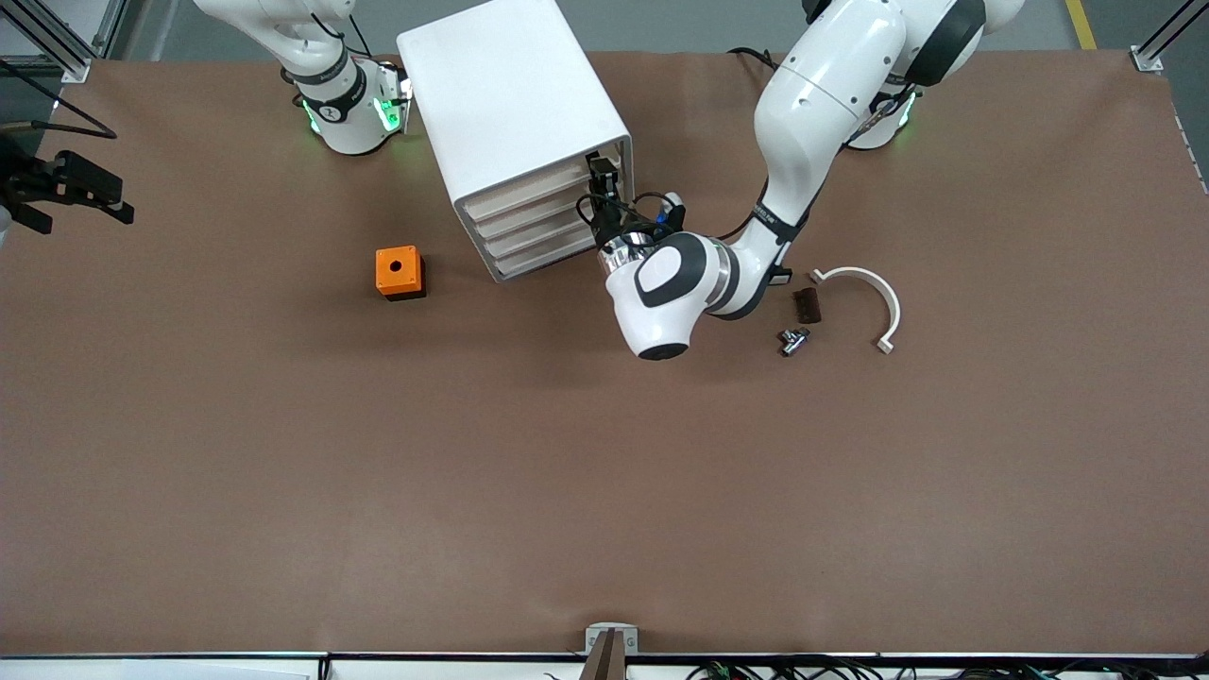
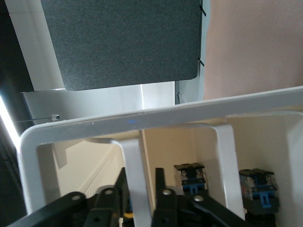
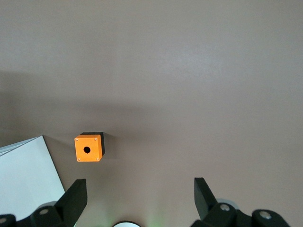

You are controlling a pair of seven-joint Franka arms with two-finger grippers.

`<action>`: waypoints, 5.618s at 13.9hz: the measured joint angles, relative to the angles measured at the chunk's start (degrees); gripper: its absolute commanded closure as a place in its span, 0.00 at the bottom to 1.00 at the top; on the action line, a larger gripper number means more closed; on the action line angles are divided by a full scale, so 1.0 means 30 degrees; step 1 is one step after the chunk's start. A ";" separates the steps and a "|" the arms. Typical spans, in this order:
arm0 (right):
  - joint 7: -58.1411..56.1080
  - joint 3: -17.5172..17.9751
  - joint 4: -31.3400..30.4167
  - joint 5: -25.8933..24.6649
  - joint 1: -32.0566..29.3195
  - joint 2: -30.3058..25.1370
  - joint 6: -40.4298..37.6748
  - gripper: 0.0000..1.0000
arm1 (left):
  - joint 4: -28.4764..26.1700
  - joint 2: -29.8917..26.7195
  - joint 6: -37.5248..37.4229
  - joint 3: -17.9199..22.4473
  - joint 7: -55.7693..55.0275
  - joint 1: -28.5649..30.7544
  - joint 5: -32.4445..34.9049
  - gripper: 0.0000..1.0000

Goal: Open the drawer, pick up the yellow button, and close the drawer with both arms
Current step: 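Grasp the drawer handle with the left gripper and pull it open, then release the drawer with the left gripper while the right gripper reaches the drawer, then lower the right gripper into the drawer over the yellow button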

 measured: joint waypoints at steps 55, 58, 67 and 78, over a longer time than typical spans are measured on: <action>2.6609 0.0517 -0.0652 0.2468 1.2481 0.1691 0.2398 0.00 | 0.4393 -0.3278 1.0840 0.2936 2.3042 0.1958 1.5675 0.01; 2.8698 0.0506 -0.0785 0.2435 1.3836 0.2411 0.3403 0.00 | 0.4392 -0.3379 1.1165 0.2942 2.3042 0.1744 1.6528 0.01; 3.3690 0.0489 -0.0854 0.1500 1.7072 0.4585 0.5723 0.00 | 0.4234 -0.3560 1.1173 0.2926 2.3064 0.1742 1.7647 0.01; 3.6691 0.0466 -0.0872 0.0813 1.8754 0.7169 0.8485 0.01 | 0.4141 -0.3579 1.1173 0.2906 2.3071 0.1727 1.7649 0.01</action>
